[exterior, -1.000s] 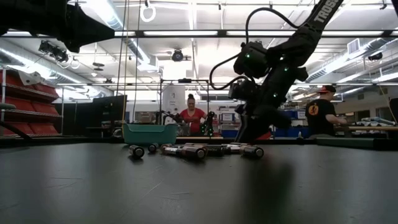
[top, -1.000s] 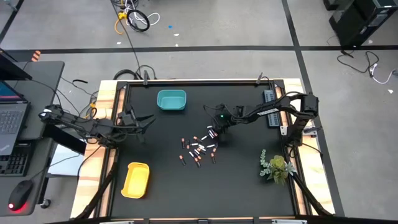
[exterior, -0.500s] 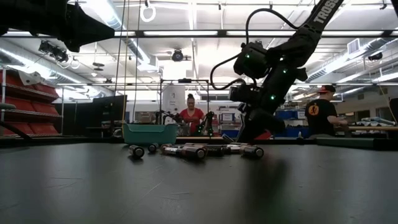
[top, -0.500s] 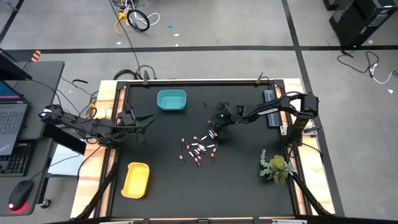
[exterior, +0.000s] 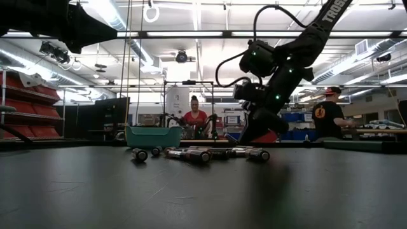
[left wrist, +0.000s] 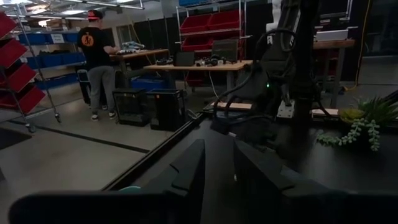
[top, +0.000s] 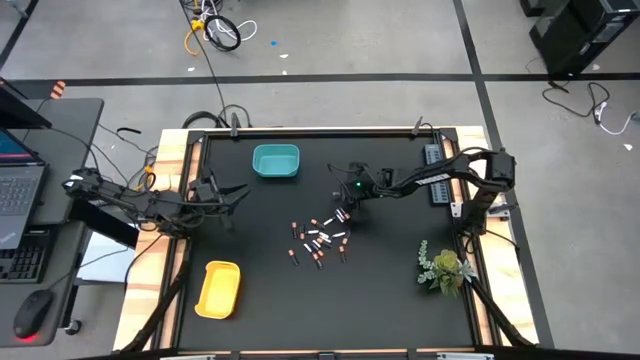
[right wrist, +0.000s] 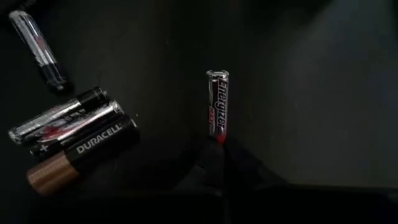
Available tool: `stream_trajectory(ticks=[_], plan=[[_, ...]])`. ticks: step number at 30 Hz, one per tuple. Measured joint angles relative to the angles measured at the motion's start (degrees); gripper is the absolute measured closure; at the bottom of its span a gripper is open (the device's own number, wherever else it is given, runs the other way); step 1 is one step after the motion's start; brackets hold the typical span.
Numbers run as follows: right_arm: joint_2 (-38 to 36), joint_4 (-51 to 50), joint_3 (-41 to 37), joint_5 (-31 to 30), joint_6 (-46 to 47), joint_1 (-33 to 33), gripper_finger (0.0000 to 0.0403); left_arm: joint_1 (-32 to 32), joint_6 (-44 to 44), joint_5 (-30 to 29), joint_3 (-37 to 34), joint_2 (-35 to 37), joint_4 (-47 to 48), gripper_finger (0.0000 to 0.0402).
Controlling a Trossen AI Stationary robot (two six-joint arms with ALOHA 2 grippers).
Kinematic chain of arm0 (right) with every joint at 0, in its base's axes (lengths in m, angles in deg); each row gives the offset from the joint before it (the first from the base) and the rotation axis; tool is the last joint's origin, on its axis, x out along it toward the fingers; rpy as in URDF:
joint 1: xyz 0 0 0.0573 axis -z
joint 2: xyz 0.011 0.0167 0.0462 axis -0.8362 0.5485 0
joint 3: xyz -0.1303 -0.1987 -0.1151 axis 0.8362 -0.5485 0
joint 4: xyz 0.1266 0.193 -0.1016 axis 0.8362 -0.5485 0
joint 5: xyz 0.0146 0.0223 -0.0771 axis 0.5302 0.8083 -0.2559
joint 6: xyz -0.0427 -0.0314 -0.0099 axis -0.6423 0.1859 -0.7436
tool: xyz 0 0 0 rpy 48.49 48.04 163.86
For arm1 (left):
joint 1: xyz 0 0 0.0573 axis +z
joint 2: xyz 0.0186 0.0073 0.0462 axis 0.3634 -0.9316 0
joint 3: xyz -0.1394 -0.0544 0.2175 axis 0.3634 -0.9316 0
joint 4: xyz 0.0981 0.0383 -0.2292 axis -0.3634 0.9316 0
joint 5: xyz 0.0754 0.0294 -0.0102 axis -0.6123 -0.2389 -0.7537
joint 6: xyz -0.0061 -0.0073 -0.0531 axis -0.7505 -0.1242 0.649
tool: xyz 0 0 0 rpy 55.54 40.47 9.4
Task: Sort batteries
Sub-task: Put the silver battery into the green bin
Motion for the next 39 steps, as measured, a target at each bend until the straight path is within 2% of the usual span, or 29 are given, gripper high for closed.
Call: stream_trajectory(ticks=[7, 10, 18, 24, 28, 33, 36, 39], plan=[[-3.5, 2.8, 0.1, -0.1, -0.3, -0.4, 0.0403, 0.0, 0.1, 0.0, 0.0, 0.0, 0.2, 0.0303], [-3.3, 4.7, 2.5, -0.1, -0.3, -0.4, 0.0403, 0.1, 0.0, -0.1, 0.0, 0.0, 0.1, 0.0303], [3.1, 2.1, 20.9, 1.8, -2.8, 0.5, 0.0403, 2.4, 0.1, -1.4, 0.0, -0.7, -0.2, 0.0303], [13.0, -2.3, 35.2, 3.9, -4.6, 2.5, 0.0403, 2.6, 0.3, -1.4, 0.0, -2.3, -0.1, 0.0303], [20.0, -7.2, 45.2, 6.1, -3.4, 3.9, 0.0403, 2.5, 1.6, -1.5, 0.0, -3.7, 0.7, 0.0303], [27.5, -14.1, 56.0, 5.4, 0.0, 5.5, 0.0403, 2.5, 4.3, -1.5, 0.0, -4.3, 3.7, 0.0303], [30.2, -17.1, 60.9, 5.4, 0.9, 6.5, 0.0392, 2.5, 7.4, -3.9, 0.0, -4.6, 4.6, 0.0302], [32.2, -21.3, 64.0, 5.9, 1.2, 7.2, 0.0364, 2.5, 8.5, -7.0, -0.1, -5.0, 5.8, 0.0298]])
